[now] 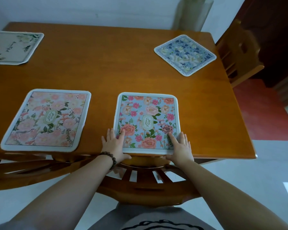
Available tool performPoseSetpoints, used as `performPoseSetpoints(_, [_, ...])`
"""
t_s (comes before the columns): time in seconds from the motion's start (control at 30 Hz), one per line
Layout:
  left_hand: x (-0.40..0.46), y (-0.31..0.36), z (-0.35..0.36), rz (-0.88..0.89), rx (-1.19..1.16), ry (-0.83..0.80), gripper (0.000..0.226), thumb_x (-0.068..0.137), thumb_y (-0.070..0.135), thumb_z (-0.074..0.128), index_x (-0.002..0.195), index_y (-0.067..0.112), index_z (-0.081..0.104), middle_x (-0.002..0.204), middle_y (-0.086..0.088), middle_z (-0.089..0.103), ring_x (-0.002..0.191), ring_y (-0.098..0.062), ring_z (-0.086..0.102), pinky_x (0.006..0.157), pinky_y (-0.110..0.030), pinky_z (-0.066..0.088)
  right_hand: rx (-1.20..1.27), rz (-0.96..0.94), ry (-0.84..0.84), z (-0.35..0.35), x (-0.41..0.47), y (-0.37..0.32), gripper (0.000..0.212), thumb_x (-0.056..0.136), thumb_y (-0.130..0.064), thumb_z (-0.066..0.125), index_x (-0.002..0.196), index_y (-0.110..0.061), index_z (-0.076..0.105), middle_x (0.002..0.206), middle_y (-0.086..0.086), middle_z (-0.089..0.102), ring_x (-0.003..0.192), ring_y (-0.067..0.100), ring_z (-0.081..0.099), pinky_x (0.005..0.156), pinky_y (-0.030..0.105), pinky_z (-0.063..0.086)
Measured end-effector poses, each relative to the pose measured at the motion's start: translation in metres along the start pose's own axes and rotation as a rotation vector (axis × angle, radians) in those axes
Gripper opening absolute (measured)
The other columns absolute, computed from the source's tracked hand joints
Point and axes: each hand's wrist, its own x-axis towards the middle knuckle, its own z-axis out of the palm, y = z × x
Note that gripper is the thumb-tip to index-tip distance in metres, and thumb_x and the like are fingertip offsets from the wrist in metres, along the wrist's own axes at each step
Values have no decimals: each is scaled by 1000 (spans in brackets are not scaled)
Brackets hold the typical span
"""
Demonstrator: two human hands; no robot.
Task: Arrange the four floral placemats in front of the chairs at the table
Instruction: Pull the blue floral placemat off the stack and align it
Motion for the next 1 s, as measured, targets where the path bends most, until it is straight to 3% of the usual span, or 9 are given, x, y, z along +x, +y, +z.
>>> performPoseSetpoints(0.5, [4,-1,-1,59,-120,89,117,61,67,74,150,29,8,157,-17,-2,144,-30,-10,113,-54,-2,43,59,55,-2,1,8,109,69,-47,80,151,-31,9,158,9,1,144,33,-12,117,51,7])
performPoseSetpoints(0.7, [6,2,1,91,-144,109,118,61,68,73,151,29,8,158,-15,-3,145,-26,-10,114,-51,-3,61,110,38,-3,5,14,113,67,-51,79,151,-33,7,160,8,-3,144,34,-14,115,53,-1])
performPoseSetpoints(1.0, [1,5,5,76,-99,95,114,64,66,73,150,26,10,157,-17,-5,144,-30,-10,115,-50,-1,34,74,18,-4,4,16,107,72,-46,78,151,-35,6,158,6,-6,144,33,-12,116,57,4])
